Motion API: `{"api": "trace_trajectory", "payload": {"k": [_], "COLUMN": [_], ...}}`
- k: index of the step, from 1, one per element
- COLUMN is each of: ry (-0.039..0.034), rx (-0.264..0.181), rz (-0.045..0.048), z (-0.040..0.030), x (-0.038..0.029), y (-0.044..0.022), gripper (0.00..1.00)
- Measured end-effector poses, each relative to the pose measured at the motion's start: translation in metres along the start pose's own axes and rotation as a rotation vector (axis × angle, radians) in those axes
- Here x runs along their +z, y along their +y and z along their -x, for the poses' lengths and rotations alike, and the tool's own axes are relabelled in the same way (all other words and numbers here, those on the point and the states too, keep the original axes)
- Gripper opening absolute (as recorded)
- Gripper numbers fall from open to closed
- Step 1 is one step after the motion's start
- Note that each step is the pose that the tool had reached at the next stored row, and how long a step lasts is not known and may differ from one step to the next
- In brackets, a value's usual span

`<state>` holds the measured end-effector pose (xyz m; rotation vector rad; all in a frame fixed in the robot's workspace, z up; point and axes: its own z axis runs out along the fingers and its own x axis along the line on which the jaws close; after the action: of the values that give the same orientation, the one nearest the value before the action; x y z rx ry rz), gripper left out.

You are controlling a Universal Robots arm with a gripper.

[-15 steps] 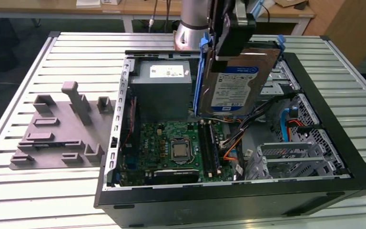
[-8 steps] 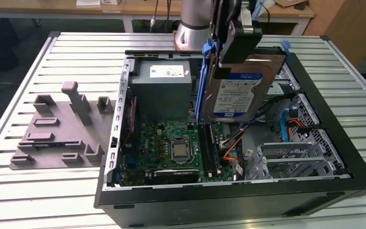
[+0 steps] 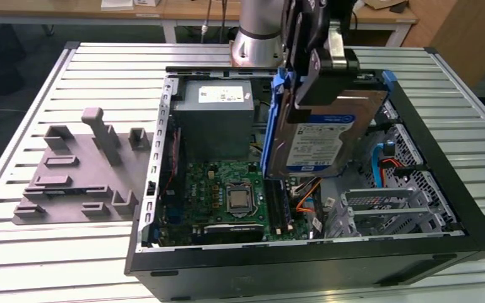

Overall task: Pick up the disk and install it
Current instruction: 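Insert the disk into the insertion slot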

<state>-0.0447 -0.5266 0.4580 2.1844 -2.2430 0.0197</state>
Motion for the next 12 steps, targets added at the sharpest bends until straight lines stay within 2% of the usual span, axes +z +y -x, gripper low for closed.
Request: {"api": "trace_trajectory", "payload": {"k": [5, 8, 12], "ry": [-0.0002, 0.0, 0.0], "rx": [0.0, 0.0, 0.0], "rz": [-0.0001, 0.0, 0.0], "z": [-0.0114, -0.0138, -0.0153], "x": [0.0009, 0.0014, 0.002], "y": [-0.0028, -0.0116, -0.0268], "gripper": [0.36, 0.36, 0.36]}}
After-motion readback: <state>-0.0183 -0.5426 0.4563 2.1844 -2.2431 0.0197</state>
